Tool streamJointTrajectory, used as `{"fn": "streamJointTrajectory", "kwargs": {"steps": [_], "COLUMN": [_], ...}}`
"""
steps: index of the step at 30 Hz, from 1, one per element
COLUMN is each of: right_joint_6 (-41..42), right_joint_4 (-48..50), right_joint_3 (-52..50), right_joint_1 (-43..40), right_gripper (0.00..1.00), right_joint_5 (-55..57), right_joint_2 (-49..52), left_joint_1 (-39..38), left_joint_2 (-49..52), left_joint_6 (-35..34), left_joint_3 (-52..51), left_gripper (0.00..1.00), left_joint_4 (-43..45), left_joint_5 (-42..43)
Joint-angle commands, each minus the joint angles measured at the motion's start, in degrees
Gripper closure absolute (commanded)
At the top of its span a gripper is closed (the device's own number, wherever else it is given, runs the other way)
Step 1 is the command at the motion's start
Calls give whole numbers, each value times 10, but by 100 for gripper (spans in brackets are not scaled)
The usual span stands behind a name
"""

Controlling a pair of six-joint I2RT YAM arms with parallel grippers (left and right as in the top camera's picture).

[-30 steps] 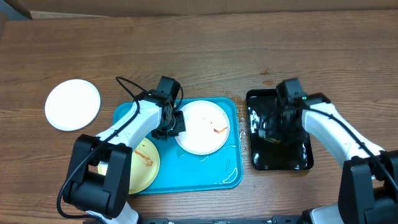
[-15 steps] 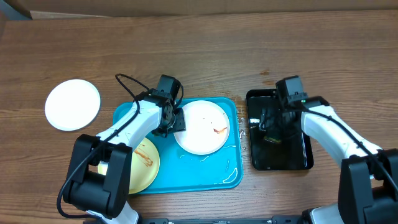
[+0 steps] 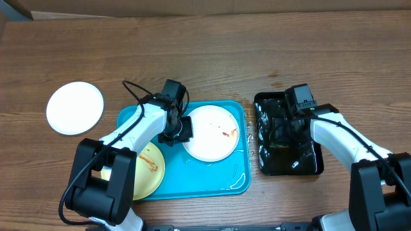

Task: Clean dirty plates on tray and stack at the side
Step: 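Press and rinse the sponge in the black tray's water, right gripper, then lift the sponge with the right gripper back onto the stained plate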

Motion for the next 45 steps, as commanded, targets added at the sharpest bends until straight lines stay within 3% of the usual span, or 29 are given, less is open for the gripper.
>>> {"fn": "streamJointTrajectory", "kwargs": {"steps": [1, 4, 8, 13, 16, 21, 24, 25, 26, 27, 28, 29, 30, 31, 33, 38, 41, 45], "right_joint_6": [-36, -36, -33, -29, -27, -14, -14, -14, -14, -14, -14, -14, -14, -14, -14, -14, -10, 1], "right_joint_4": [-23, -59, -69, -65, -44, -25, -26, -26, -26, -26, -26, -27, -31, -39, -71, -177, -184, -199], "right_joint_3": [47, 88, 107, 82, 52, 23, 22, 22, 22, 22, 23, 25, 30, 39, 68, 162, 175, 173], "right_joint_1": [-1, -1, -1, 0, 0, 0, 0, 0, 0, 0, 0, 0, 0, -1, -2, -1, -1, -1], "right_gripper": [55, 34, 28, 21, 21, 22, 35, 46, 66, 85, 96, 96, 96, 96, 96, 96, 96, 96], "right_joint_5": [-14, -14, -13, -14, -14, -18, -25, -29, -33, -38, -43, -49, -56, -61, -65, -65, -62, -42], "right_joint_2": [1, 1, 1, 1, 1, 1, 1, 1, 1, 1, 1, 0, 0, 0, 0, -2, -2, -1], "left_joint_1": [0, 0, 0, 0, -1, -1, -1, -1, -1, -1, -1, -1, -1, -1, -1, 0, -1, -1], "left_joint_2": [7, 7, 7, 7, 7, 7, 7, 7, 7, 7, 7, 7, 7, 7, 7, 7, 7, 7], "left_joint_6": [0, 4, 4, 4, 3, -2, -7, -15, -22, -27, -27, -27, -24, -24, -18, 2, 2, 2], "left_joint_3": [-3, -3, -3, -3, -3, -12, -22, -26, -29, -32, -35, -36, -36, -36, -36, -35, -35, -35], "left_gripper": [67, 54, 53, 68, 87, 95, 95, 95, 95, 93, 86, 73, 53, 46, 45, 68, 76, 96], "left_joint_4": [2, 16, 36, 48, 48, 46, 47, 48, 48, 48, 48, 48, 46, 45, 43, 47, 48, 50], "left_joint_5": [37, 17, -48, -79, -79, -74, -68, -68, -68, -66, -60, -54, -48, -44, -44, -45, -45, -45]}}
